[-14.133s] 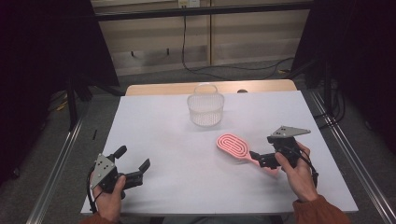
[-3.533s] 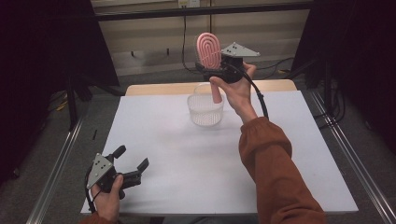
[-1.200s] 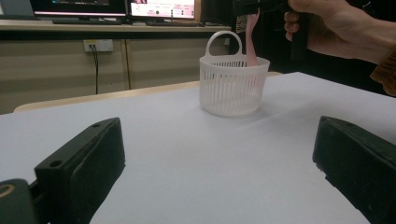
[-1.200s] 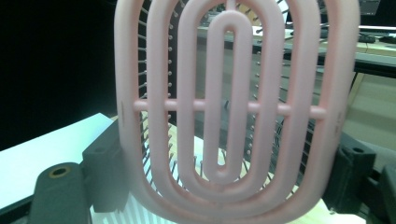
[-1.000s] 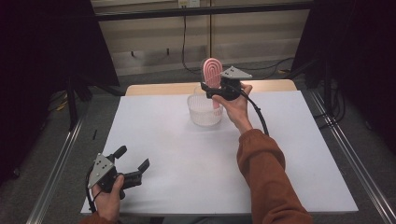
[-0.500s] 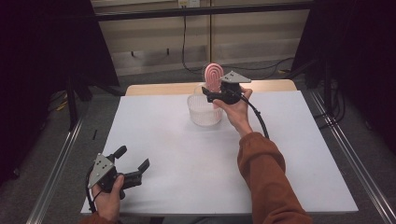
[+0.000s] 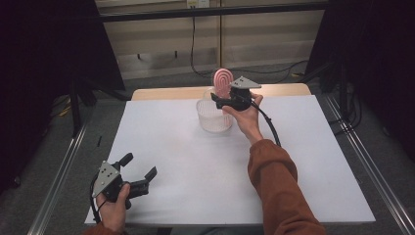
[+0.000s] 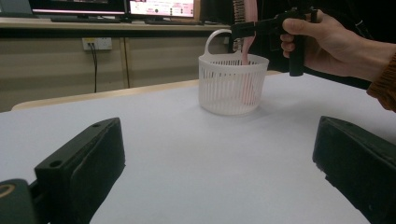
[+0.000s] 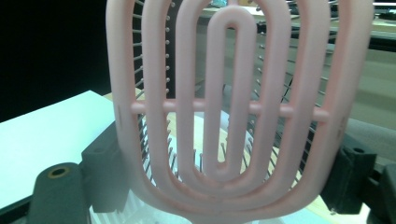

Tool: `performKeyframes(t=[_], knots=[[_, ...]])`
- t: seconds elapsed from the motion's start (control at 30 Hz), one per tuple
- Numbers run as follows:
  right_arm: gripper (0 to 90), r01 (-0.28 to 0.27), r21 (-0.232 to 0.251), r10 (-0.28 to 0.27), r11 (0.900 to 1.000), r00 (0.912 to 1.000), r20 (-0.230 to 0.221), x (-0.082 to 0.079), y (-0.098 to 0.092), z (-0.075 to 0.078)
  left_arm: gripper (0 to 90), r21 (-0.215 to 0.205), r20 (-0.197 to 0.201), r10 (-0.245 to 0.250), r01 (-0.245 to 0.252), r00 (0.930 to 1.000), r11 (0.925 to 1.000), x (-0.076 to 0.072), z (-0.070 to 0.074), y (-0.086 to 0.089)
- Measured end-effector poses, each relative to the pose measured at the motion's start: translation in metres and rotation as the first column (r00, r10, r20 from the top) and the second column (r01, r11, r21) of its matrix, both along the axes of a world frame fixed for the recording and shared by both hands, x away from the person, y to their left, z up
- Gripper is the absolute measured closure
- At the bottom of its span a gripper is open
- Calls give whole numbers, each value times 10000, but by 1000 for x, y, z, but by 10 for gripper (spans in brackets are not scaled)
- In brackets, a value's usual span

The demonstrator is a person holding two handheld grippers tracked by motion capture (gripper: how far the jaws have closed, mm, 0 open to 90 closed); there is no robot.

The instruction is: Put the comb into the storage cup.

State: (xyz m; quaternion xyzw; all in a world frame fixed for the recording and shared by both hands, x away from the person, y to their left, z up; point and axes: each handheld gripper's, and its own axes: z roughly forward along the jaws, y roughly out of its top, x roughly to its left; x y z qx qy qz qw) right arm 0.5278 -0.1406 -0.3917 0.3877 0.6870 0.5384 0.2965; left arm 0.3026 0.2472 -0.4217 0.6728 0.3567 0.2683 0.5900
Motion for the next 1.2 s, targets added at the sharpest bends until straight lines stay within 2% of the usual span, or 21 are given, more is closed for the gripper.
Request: performKeyframes(t=[0.53,0.7,0.8,1.2], knots=[[156,21,596,-8,9982,9998,-222,2,2,3,23,-9,13,10,-10,10000,10000,0,0,0],[143,35,588,-23,9983,9998,-210,4,4,1,22,13,26,17,-17,10000,10000,0,0,1],[178,37,551,-25,9985,9997,-227,4,5,0,22,-13,9,32,-32,10000,10000,0,0,1],[131,43,446,-33,9990,9998,-220,4,9,1,22,15,22,7,-7,10000,10000,0,0,1]])
